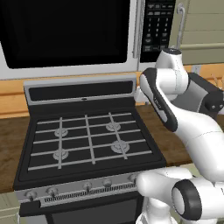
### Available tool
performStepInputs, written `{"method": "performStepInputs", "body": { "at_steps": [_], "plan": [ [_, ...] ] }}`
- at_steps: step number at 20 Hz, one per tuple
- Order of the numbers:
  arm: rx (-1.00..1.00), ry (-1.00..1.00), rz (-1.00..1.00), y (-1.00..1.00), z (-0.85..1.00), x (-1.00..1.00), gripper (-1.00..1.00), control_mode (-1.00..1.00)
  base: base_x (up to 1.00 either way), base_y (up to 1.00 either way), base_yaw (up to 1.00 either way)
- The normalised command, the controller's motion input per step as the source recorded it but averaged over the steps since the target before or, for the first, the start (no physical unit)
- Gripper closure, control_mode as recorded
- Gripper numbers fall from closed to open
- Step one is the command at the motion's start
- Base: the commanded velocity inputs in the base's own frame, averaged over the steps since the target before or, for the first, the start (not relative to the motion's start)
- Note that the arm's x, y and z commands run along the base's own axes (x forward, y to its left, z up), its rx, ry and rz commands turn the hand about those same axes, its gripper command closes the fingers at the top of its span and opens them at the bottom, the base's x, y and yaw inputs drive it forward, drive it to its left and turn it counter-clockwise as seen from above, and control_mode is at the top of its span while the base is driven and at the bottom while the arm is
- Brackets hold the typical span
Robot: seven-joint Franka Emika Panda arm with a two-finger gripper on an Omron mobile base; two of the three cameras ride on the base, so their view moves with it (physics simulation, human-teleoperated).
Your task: Pick the ladle from the drawer and place it on the counter.
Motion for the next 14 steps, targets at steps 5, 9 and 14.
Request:
{"method": "performStepInputs", "body": {
  "at_steps": [5,9,14],
  "plan": [
    [0.0,0.0,0.0,-0.25,0.0,-0.45,-1.0,-1.0,0.0,0.0,0.0],
    [0.0,0.0,0.0,-0.94,-0.02,-0.5,-1.0,-1.0,0.0,0.0,0.0],
    [0.0,0.0,-0.03,-0.94,-0.22,-0.32,-1.0,-1.0,0.0,0.0,0.0]
  ]
}}
